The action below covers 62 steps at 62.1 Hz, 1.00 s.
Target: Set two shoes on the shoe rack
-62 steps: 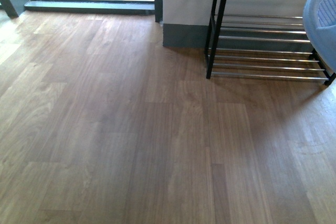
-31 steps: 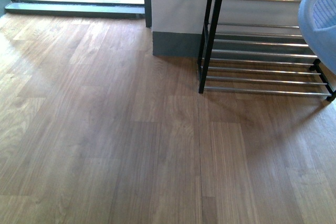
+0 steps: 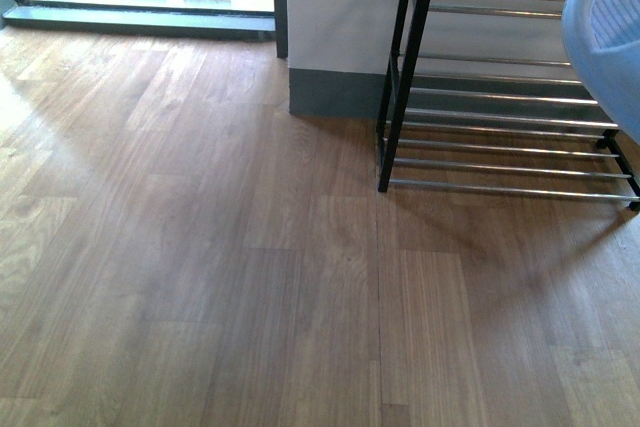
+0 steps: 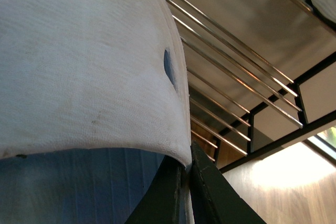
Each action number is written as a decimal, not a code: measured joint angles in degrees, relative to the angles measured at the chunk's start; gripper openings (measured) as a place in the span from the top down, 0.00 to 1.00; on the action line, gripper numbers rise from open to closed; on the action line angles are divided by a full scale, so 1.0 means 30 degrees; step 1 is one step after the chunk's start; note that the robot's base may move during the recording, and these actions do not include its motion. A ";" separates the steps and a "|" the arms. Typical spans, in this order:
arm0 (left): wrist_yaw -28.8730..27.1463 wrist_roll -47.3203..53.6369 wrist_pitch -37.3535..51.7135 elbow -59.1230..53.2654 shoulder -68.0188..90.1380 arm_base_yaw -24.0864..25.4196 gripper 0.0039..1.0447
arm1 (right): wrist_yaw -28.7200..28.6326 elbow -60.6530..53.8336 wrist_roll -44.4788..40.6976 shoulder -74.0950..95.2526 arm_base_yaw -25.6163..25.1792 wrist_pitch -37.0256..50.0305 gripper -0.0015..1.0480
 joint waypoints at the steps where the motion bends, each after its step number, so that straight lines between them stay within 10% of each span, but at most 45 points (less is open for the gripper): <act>1: 0.0007 0.0000 0.0000 0.0000 -0.0007 0.0000 0.99 | 0.0007 0.0000 0.0000 0.0000 0.0000 0.0000 0.99; 62: 0.0087 0.0015 0.0000 0.0000 0.0022 -0.0051 0.99 | 0.0131 -0.0022 0.0000 0.0022 -0.0058 0.0000 0.99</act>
